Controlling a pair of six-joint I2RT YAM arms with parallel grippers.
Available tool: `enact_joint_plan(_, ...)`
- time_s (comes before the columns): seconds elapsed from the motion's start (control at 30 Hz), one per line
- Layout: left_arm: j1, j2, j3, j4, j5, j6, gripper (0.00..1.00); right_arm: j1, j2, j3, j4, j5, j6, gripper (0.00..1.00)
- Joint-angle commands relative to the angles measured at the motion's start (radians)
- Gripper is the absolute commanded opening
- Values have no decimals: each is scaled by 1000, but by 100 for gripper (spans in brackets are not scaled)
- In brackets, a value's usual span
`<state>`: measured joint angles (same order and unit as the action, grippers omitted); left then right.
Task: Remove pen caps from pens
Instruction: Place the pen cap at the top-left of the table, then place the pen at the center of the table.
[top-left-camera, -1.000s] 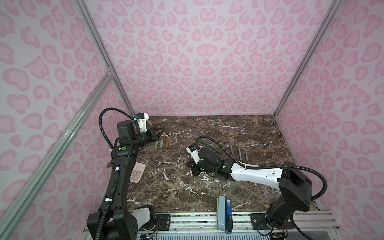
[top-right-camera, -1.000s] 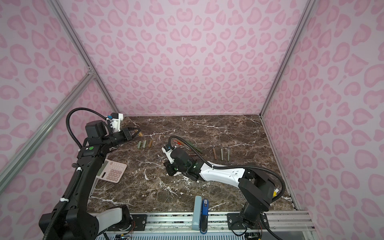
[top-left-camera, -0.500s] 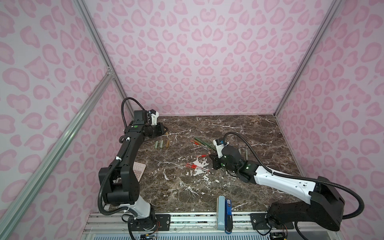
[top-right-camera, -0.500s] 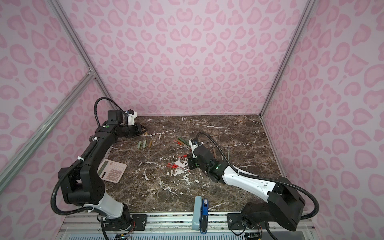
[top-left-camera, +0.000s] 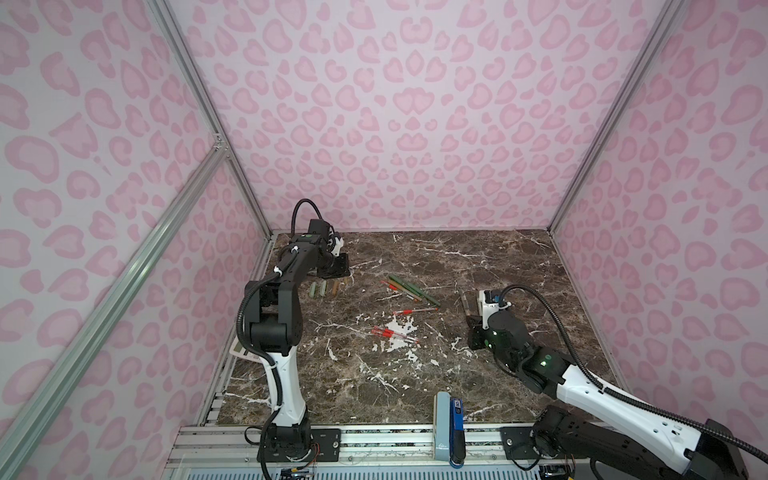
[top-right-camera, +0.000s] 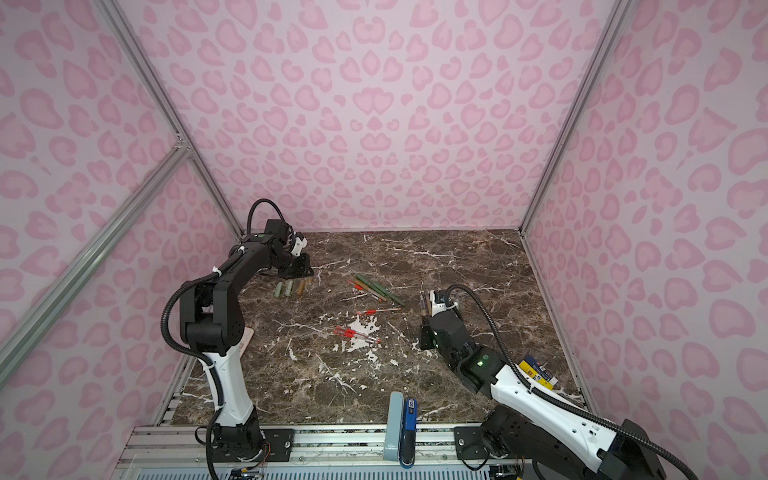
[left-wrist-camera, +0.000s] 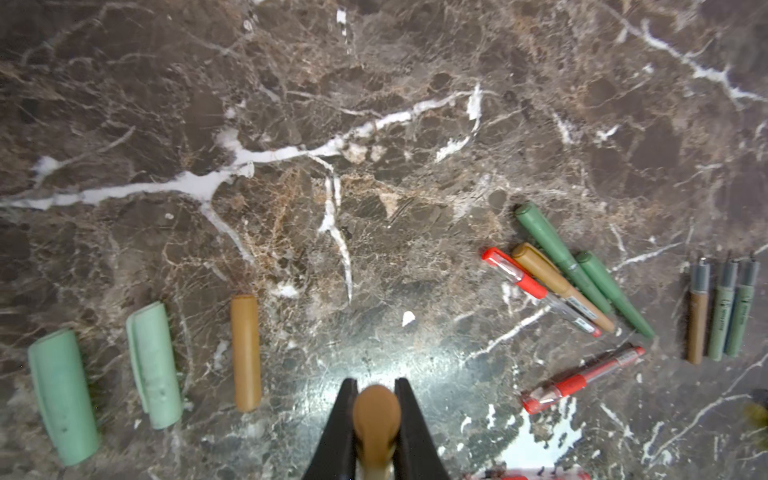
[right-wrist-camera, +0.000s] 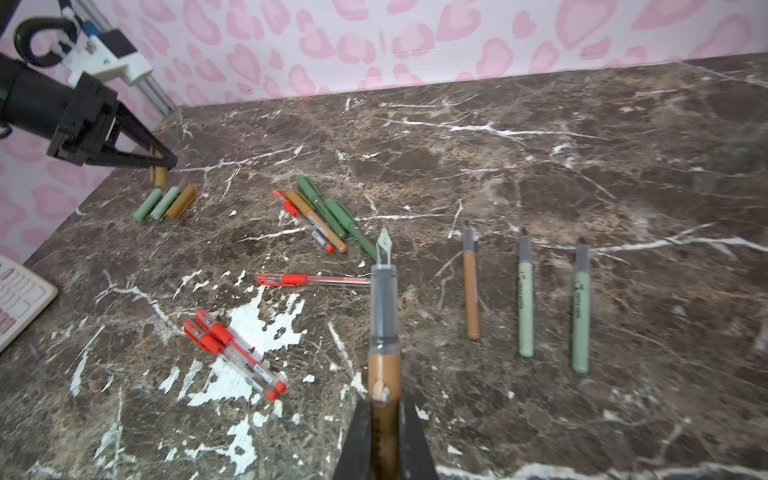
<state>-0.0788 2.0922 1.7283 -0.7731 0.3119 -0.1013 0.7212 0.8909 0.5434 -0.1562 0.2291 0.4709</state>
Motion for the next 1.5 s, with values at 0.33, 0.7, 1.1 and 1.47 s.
enact_joint_plan(0.33,-25,153,78,-85,-131,32,18,-65,-69,-6,-86,-12,-16,0)
enact_joint_plan(0.7,-27,174,100,-92,-175,29,33,-65,-73,0,-69,-47,-21,0)
enact_joint_plan(1.1,-35,-110,-38,-50,-109,-1,46,-106,114,76,-39,-68,-50,0)
enact_joint_plan(1.47,-35,-589,-450,161,-73,27,76,-209,561,330,-23,-186,-121,0)
